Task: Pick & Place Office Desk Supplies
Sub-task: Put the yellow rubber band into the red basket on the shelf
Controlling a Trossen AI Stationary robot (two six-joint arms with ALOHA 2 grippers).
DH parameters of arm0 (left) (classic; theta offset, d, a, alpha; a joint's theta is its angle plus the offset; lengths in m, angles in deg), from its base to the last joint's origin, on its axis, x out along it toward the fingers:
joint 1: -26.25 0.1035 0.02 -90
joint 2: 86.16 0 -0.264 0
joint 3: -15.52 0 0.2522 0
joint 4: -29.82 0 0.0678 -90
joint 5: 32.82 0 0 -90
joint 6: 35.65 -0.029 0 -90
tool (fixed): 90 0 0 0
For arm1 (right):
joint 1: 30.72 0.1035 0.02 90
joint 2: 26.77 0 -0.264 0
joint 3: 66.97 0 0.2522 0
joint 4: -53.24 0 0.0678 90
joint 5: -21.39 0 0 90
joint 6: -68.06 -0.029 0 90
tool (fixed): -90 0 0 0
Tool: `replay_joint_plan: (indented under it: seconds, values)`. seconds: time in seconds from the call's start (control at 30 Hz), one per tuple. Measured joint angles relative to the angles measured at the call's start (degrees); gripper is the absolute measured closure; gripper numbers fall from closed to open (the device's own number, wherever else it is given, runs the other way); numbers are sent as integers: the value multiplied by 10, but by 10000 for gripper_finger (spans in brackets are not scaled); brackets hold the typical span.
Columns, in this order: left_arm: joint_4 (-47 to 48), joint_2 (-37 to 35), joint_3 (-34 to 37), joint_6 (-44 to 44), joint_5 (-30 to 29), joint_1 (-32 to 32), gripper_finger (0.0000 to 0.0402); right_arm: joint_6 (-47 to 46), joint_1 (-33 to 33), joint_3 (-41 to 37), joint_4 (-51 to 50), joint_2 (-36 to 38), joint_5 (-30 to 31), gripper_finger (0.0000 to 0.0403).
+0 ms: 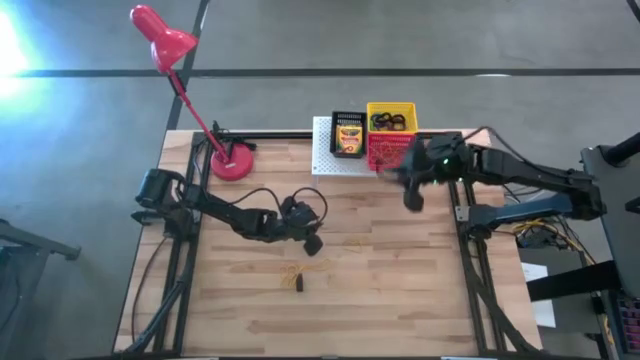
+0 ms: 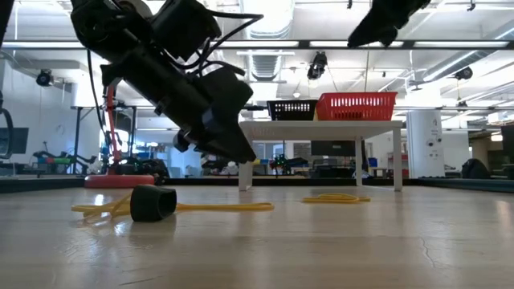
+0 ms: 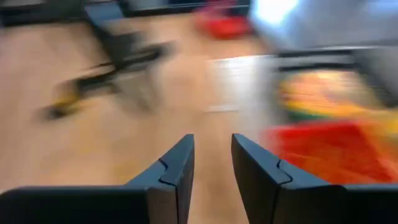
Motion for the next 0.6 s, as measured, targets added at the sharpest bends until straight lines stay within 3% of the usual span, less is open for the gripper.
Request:
replay_joint_plan:
  seconds: [0.07,0.13,0.4,0.5,0.6]
  values:
    - [-14,0,0,0,-6,0,284,8,19,-32,31,-5,-96,297]
    - [-27,0,0,0,-11,0,284,5,51,-77,84,-15,-145,299]
    - [-38,0,0,0,-13,0,284,-32,170,-264,417,-113,-136,309]
    - [-38,0,0,0,-13,0,284,-18,191,-317,591,-178,-136,305]
    - [-38,0,0,0,-13,1,284,-24,192,-336,674,-245,-120,291]
